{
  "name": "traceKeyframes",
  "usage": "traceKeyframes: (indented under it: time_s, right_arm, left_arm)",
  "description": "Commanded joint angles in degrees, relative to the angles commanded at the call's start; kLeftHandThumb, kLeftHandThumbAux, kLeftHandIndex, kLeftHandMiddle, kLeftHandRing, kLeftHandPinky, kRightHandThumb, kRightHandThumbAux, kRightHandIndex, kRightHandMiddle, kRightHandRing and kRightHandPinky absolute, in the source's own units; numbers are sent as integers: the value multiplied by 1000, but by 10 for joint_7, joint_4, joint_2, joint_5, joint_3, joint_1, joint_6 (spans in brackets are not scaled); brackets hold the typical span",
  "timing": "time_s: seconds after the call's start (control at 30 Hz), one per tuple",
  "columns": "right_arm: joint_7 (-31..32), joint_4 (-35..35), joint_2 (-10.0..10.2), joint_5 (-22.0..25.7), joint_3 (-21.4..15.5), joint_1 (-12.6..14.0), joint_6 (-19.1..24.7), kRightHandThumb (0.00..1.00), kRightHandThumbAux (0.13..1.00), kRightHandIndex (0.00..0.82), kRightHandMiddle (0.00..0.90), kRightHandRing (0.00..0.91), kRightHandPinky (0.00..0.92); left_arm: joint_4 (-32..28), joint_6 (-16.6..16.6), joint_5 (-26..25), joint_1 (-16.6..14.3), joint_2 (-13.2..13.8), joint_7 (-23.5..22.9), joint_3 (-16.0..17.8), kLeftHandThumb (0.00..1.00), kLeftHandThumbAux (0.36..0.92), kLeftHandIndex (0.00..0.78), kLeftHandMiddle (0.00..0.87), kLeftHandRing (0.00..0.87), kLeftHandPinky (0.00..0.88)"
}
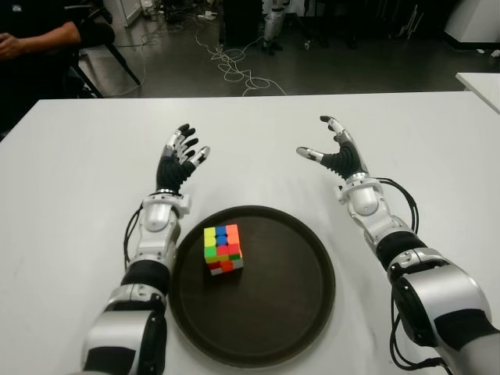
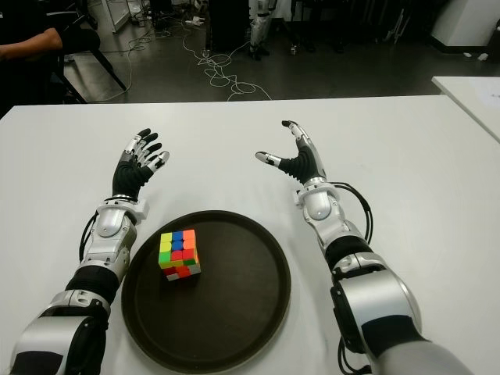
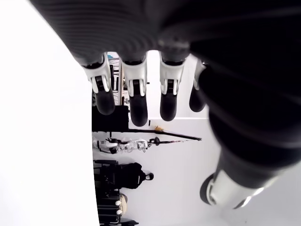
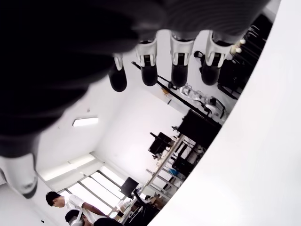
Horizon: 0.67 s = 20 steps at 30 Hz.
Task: Pick up the Rubik's Cube and put it in the plate
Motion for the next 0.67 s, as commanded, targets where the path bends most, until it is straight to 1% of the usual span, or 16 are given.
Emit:
traceKeyframes:
  time_s: [0.27,0.53,0.67]
  right_arm:
    - [-4,2,3,-2,1,-1,-2,37,527,0,44,62,107]
    - [-16,3,4,-7,5,-1,-3,41,541,5,55,82,128]
    - [-21,3,4,-7,5,-1,-4,43,551,24,76,107,152]
  left_arm:
    - [8,-3,-3,-4,1,0,3,9,761,102,140,107,91]
    - [10,0,-5,-5,2,0,5,6,765,102,137,105,93]
    - [10,-2,-8,-4,2,-3,7,7,779,101,135,106,96]
